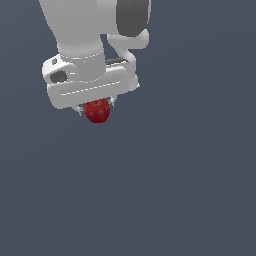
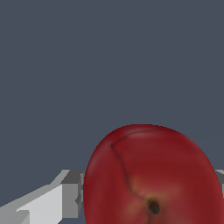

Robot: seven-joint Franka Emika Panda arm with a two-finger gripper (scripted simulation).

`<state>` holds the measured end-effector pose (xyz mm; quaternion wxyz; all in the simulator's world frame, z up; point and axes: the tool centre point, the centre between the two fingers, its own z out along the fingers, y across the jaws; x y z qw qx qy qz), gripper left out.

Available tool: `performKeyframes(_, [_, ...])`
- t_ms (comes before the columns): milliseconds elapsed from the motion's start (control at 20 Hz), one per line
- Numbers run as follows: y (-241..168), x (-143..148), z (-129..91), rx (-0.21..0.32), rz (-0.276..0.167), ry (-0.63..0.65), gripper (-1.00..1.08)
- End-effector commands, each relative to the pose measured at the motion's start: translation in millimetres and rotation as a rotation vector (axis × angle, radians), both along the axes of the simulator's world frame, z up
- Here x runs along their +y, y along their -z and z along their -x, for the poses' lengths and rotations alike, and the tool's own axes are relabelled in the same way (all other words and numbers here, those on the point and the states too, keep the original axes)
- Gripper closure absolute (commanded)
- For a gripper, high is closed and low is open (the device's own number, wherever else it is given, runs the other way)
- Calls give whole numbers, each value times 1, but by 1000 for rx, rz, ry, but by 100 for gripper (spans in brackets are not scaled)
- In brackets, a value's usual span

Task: Pick up the object and move it to a goal position.

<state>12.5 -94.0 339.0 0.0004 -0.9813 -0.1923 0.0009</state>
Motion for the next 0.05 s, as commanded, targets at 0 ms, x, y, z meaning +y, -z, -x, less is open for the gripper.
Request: performKeyframes(0, [-2, 0, -1, -2, 0, -1, 108])
